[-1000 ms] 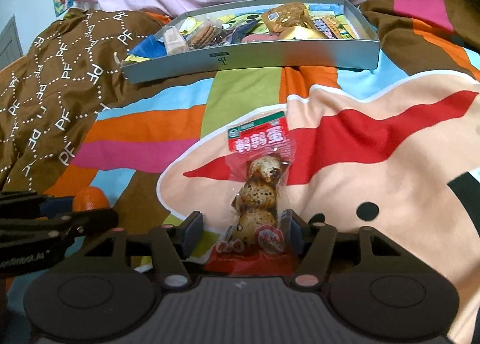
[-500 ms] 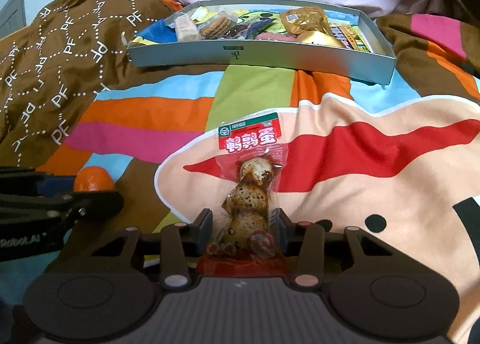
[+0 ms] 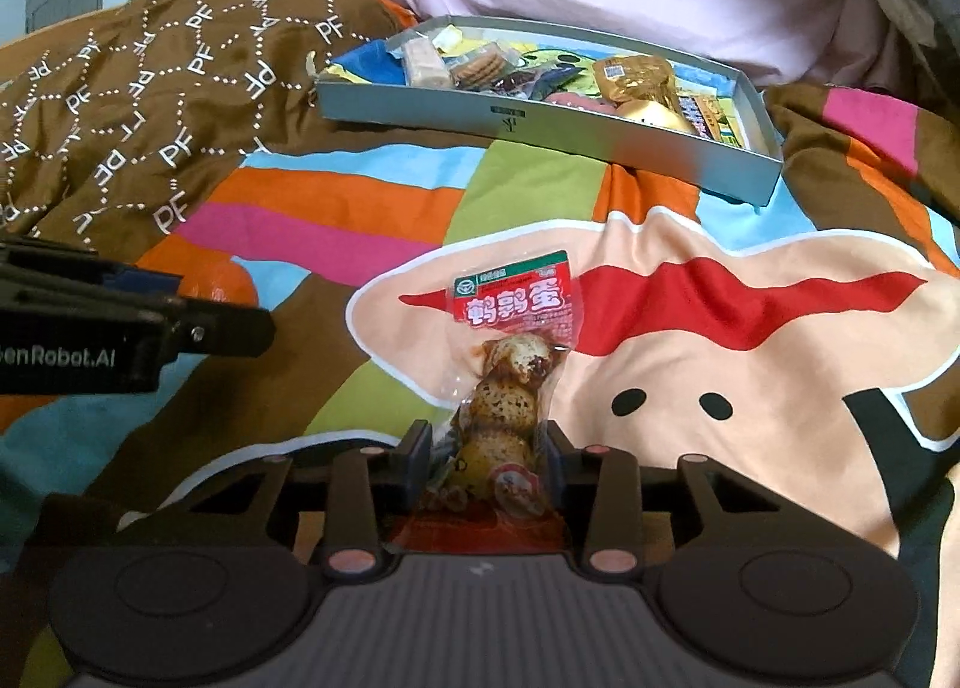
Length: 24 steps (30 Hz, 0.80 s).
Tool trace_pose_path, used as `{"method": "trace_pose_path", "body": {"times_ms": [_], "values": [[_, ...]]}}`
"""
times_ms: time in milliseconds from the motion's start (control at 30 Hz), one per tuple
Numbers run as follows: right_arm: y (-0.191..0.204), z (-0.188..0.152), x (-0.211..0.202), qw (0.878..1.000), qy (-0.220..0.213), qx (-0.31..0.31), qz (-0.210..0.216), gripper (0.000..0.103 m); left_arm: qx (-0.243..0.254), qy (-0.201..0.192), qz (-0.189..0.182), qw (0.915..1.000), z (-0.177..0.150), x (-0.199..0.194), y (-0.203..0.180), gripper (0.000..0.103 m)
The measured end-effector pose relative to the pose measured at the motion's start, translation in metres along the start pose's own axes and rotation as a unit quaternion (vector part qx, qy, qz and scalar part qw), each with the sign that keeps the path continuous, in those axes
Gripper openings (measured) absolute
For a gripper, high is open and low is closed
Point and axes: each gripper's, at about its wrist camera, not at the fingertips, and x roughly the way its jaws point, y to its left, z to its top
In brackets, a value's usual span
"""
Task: Organize snacks
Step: 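Lift and carry the orange and quail-egg packet over the tray with both tools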
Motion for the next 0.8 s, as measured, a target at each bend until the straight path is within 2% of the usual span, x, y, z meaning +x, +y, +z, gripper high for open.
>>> {"method": "trace_pose_path", "body": {"times_ms": [133,367,500,633,800], "values": [[-0.004,-0.001,-0.006,1.000,-0.012,-0.002,0.005,0.041,-0.002,0.000,0.001,1.0000,0.004,-0.001,-0.001,0.037],[0.007,-0.005,-0.018,0.998,-0.042,-0.055,-0.009,0.041,-0.012,-0.006,0.009,0.9999,0.014,0.000,0.004,0.037],[0.010,-0.003,-0.022,0.995,-0.061,-0.080,-0.017,0.041,-0.037,-0.003,0.010,0.9992,0.027,0.005,0.012,0.037],[0.011,0.006,-0.022,0.990,-0.088,-0.108,-0.027,0.041,-0.029,-0.018,0.017,0.9993,0.053,0.013,0.012,0.037],[0.003,0.040,-0.014,0.983,-0.118,-0.137,-0.040,0.041,-0.015,-0.046,0.020,0.9986,0.104,0.031,0.014,0.037]]}}
